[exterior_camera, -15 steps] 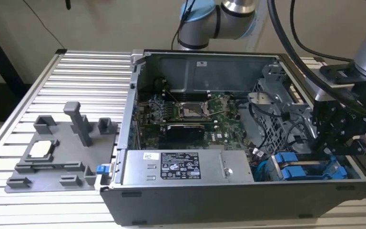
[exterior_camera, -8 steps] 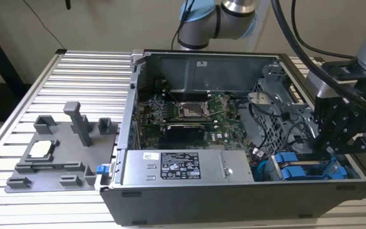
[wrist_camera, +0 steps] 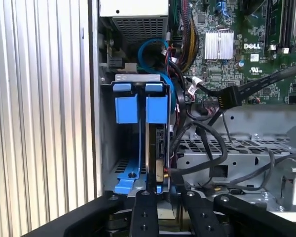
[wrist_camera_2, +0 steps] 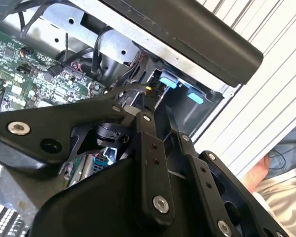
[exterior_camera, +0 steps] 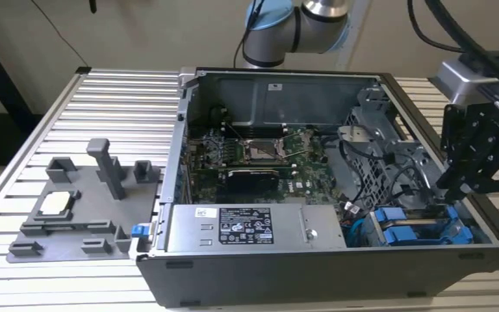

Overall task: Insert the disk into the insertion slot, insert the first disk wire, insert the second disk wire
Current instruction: 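Insert the first disk wire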

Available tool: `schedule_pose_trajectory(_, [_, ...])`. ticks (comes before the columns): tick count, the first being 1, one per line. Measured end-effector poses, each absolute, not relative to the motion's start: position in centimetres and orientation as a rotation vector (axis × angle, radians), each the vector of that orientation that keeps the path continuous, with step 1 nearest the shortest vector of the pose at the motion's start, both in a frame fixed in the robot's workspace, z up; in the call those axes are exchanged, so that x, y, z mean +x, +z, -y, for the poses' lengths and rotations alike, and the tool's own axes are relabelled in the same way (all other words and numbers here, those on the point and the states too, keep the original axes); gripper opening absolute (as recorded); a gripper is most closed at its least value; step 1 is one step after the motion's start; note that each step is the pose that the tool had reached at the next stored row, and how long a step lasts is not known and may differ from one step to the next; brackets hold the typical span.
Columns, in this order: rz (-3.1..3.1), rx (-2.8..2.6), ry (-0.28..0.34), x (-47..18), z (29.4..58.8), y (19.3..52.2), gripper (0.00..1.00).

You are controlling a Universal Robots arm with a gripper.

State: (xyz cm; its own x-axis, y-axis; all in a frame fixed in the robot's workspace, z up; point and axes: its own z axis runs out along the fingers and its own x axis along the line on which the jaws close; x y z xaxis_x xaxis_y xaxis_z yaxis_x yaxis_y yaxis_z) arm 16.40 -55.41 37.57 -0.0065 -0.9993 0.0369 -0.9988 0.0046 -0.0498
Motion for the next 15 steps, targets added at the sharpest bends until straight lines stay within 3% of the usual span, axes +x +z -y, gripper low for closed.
schedule_pose_trajectory(6, [-2.22,-2.208,-0.096,16.4,55.4,40.1,0.26])
schedule_pose_trajectory(15, [-2.221,-2.208,-0.097,16.4,55.2,40.3,0.26])
